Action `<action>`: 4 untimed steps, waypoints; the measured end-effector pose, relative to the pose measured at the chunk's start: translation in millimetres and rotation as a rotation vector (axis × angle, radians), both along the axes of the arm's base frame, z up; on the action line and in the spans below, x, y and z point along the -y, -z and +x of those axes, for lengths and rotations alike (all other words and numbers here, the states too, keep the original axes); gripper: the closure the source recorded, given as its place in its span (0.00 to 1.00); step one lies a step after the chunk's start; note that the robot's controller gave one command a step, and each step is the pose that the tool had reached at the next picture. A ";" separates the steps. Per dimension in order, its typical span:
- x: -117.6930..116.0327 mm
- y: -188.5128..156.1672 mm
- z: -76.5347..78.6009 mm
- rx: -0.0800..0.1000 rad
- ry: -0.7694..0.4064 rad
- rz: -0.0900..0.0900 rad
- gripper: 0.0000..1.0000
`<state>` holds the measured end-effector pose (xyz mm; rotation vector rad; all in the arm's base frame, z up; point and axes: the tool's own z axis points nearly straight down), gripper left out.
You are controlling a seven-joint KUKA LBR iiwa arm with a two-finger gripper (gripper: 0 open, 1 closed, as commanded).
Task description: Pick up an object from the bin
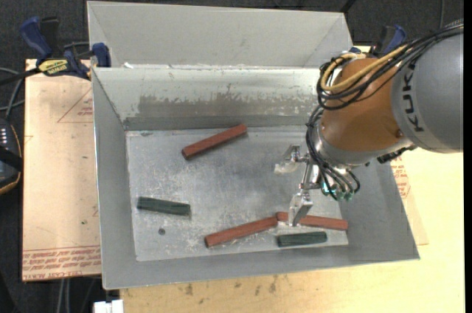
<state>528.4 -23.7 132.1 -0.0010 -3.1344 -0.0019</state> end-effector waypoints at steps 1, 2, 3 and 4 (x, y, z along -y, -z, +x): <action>0.0 -3.4 1.9 0.007 -0.001 0.000 0.00; -1.8 50.2 -39.4 0.016 -0.191 0.000 1.00; -1.8 50.2 -39.3 0.017 -0.191 -0.001 1.00; -2.1 47.5 -39.0 0.018 -0.192 0.000 1.00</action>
Offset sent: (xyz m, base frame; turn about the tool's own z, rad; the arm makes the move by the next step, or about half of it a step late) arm -0.0461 0.0011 -0.0621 -0.1922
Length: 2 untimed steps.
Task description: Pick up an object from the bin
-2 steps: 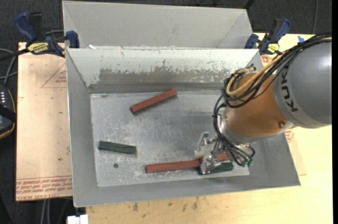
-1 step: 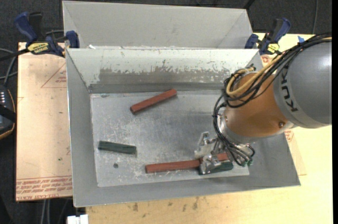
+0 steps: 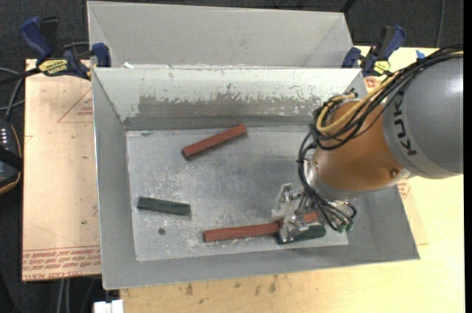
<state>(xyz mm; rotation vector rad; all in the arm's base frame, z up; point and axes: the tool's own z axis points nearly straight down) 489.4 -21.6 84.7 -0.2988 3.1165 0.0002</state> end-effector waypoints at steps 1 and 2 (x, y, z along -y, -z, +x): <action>-50.0 -85.9 3.2 -0.009 -0.124 -0.001 1.00; -50.0 -85.9 3.2 -0.009 -0.124 -0.001 1.00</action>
Offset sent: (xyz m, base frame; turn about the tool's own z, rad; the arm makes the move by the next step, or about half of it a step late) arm 0.0000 0.0000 0.0000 0.0000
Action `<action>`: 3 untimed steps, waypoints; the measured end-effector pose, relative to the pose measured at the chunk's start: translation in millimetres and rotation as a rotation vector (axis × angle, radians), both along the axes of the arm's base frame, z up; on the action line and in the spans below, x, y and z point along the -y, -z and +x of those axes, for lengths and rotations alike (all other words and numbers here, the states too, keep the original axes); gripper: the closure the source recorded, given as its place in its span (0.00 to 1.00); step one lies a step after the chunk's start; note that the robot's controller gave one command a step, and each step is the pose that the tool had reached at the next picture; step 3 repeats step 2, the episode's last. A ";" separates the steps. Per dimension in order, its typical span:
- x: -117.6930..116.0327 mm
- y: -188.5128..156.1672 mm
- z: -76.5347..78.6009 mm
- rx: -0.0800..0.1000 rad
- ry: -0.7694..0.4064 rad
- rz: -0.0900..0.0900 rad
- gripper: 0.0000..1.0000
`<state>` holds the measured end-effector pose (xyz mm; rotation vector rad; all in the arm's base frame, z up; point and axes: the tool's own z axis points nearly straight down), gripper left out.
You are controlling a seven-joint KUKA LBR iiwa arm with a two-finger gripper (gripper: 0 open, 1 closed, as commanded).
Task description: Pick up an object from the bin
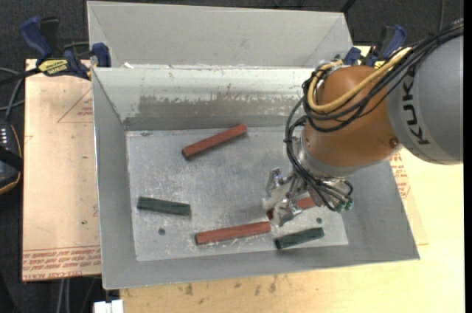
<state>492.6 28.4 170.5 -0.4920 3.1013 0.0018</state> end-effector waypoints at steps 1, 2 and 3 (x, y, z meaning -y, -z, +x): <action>-0.2 -2.5 -0.6 -0.004 0.000 0.000 1.00; -29.9 -57.9 -12.0 0.001 -0.294 0.000 1.00; -29.9 -57.9 -12.0 0.001 -0.294 0.000 1.00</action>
Offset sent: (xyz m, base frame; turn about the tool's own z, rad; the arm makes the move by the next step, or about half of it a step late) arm -0.0126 0.0292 0.0583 -0.2963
